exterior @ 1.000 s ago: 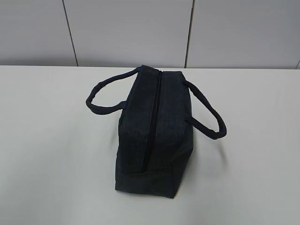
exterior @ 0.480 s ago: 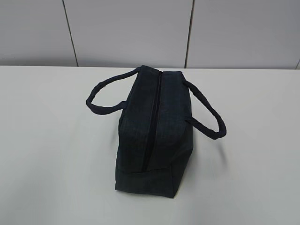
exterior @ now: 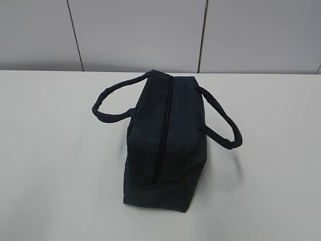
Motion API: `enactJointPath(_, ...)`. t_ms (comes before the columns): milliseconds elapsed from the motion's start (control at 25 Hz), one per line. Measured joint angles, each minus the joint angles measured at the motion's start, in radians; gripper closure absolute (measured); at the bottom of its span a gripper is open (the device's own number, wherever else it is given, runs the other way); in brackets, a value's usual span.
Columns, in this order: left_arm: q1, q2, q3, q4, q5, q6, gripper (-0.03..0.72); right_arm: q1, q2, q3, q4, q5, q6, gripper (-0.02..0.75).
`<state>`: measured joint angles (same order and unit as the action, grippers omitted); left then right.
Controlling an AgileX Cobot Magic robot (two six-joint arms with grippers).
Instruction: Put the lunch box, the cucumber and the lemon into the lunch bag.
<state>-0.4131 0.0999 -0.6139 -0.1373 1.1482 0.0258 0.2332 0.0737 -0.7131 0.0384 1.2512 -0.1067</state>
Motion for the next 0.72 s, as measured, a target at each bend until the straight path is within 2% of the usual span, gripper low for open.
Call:
enactJointPath(280,0.000,-0.051,0.100,0.000,-0.037,0.000,0.432,0.000,-0.090,0.146,0.001,-0.047,0.000,0.409)
enactJointPath(720,0.000,-0.079,0.105,0.040,-0.039,0.002,0.440,0.000,-0.090,0.218,0.008,-0.084,-0.004,0.409)
